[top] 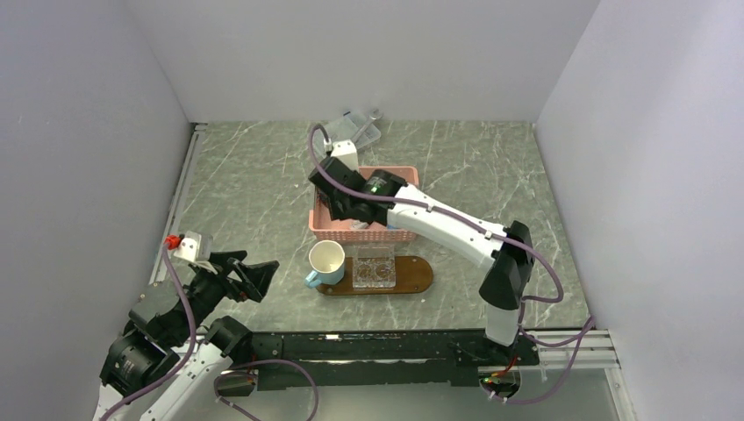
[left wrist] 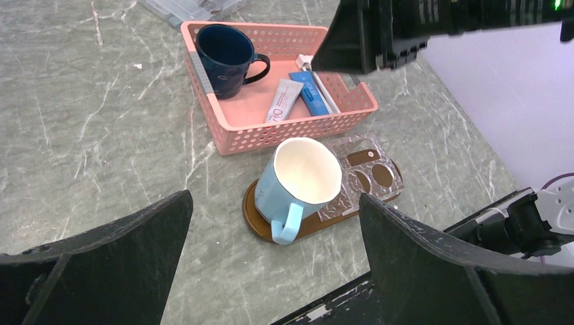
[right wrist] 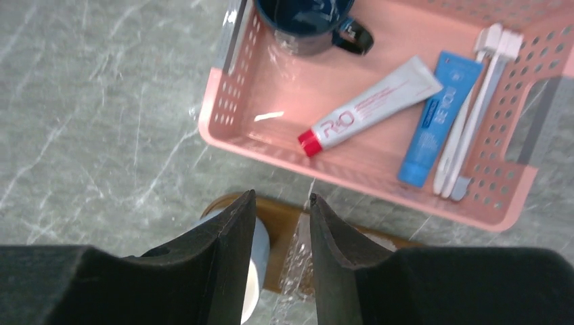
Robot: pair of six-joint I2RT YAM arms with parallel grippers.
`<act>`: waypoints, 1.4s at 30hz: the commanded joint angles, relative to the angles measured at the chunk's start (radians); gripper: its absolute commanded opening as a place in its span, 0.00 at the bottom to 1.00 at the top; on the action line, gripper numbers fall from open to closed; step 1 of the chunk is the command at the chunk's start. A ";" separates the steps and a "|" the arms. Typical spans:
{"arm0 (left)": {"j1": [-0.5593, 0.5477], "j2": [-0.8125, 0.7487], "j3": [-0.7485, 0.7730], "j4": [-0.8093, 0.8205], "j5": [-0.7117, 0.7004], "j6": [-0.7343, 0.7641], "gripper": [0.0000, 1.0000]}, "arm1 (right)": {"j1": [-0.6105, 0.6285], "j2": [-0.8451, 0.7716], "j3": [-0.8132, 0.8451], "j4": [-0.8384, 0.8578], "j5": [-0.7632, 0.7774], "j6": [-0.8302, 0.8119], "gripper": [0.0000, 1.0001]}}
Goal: Prepare toiletry sets of a toothbrush and toothpaste on the tray
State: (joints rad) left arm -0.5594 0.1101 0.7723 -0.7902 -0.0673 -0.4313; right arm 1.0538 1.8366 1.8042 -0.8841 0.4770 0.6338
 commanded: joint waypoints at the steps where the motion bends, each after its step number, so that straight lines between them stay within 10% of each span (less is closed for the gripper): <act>1: 0.006 0.020 0.003 0.028 0.004 -0.003 0.99 | -0.056 0.017 0.083 0.075 -0.044 -0.159 0.38; 20: 0.007 0.037 0.005 0.025 -0.003 -0.001 0.99 | -0.184 0.255 0.263 0.178 -0.305 -0.588 0.40; 42: 0.008 0.041 0.004 0.031 0.002 0.005 0.99 | -0.218 0.442 0.399 0.175 -0.456 -0.729 0.42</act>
State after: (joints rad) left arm -0.5571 0.1349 0.7723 -0.7902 -0.0673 -0.4309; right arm 0.8436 2.2581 2.1605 -0.7315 0.0406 -0.0689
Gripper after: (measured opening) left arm 0.992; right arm 0.413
